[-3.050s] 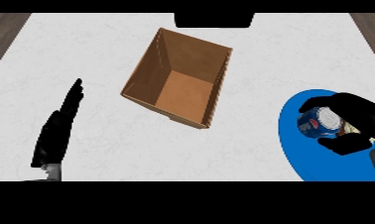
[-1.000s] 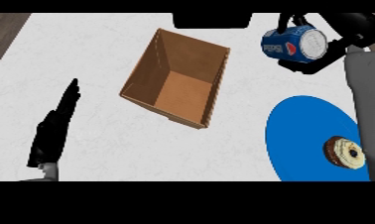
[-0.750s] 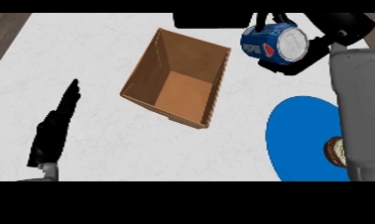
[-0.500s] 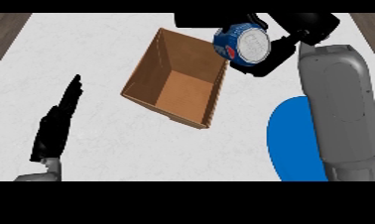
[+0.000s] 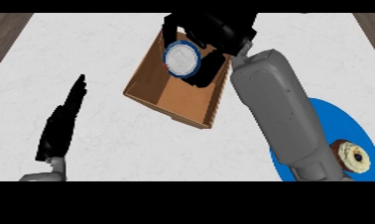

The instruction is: Pick the can from the plate and place it in the cardboard box

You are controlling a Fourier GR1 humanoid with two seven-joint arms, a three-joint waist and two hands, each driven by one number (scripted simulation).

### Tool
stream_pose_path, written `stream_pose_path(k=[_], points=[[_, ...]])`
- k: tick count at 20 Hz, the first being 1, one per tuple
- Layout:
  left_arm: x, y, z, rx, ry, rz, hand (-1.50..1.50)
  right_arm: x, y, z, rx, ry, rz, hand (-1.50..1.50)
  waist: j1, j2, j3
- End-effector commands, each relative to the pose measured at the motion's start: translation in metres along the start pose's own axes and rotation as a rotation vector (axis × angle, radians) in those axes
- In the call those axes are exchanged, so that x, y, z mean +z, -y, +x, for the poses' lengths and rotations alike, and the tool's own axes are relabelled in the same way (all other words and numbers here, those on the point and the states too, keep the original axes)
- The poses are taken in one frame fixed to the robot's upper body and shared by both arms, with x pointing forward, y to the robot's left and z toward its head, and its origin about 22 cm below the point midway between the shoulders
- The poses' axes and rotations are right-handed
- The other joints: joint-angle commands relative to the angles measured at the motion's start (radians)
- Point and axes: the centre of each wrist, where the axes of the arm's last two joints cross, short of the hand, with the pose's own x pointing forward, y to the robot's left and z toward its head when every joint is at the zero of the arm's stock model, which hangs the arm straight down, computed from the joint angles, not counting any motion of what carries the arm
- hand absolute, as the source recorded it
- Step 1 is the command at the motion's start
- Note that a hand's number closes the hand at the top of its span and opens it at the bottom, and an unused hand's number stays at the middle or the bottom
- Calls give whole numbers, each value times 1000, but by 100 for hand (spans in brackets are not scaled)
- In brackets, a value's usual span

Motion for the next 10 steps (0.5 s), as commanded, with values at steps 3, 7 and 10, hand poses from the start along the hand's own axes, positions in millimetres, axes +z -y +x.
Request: stream_pose_path(k=[3,7,10], points=[[2,-11,5,-5,-1,-2,0,-27,-46,-11,46,-92,69,150,11,3,0],[8,13,6,-9,5,-22,0,-41,-58,-11,-26,-188,69,-150,20,3,0],[5,6,-6,-12,15,-21,0,-36,-90,-20,-50,-169,59,-150,16,3,0]])
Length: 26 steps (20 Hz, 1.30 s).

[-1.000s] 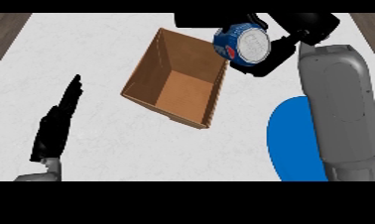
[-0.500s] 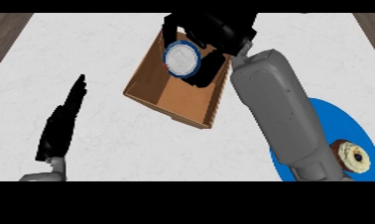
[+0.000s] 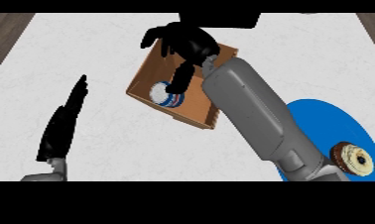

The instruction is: Pick the can from the plate and place it in the cardboard box

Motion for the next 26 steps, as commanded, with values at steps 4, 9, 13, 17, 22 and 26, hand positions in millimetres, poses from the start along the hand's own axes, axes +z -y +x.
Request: stream_pose_path(k=[4,9,13,17,22,26], points=[[4,-10,9,0,3,-28,0,-16,-15,-17,-125,-12,-46,-150,19,3,0],[-5,-15,1,3,7,7,0,-9,12,-15,-390,26,-281,-150,7,1,1],[-3,-13,1,8,-6,6,0,-6,36,-43,-540,27,-371,-150,1,6,1],[1,0,-4,20,-5,-1,0,3,44,-59,-694,45,-429,-150,-12,1,1],[-15,-3,3,11,-1,8,0,40,102,-114,-725,-55,-587,-150,-10,8,1],[-6,-9,-7,0,10,8,0,86,129,-167,-739,-84,-639,-150,7,14,1]])
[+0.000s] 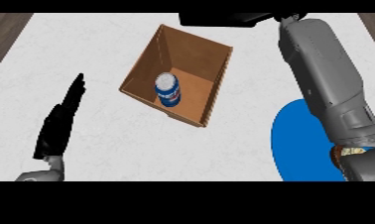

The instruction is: Pick the can from the plate and place it in the cardboard box

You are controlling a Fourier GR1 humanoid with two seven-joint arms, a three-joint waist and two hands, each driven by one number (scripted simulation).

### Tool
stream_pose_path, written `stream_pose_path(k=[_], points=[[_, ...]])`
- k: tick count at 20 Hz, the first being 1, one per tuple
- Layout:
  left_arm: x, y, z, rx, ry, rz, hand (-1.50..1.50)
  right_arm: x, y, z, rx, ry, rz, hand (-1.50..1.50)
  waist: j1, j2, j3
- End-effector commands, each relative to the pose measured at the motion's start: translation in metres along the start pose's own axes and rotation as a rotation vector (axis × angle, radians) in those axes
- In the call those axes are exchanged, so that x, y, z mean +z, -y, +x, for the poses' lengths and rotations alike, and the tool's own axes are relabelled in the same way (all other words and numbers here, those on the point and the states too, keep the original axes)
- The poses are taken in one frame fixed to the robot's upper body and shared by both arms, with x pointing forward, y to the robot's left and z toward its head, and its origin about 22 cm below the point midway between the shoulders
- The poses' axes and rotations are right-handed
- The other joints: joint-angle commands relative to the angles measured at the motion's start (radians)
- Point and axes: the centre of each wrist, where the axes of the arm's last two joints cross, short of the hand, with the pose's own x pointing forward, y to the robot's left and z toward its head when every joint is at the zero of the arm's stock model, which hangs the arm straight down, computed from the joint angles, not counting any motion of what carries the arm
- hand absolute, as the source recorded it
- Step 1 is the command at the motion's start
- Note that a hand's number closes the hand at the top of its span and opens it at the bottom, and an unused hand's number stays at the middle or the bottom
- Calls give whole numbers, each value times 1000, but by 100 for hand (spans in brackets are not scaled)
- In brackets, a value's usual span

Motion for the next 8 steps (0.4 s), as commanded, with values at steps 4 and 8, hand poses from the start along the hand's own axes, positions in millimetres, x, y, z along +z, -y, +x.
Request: stream_pose_path(k=[4,8], points=[[3,-3,11,8,2,-14,0,34,125,-11,-45,12,-91,-150,15,6,2],[-2,13,17,10,30,-28,0,41,156,0,-27,31,-28,-150,32,14,2]])
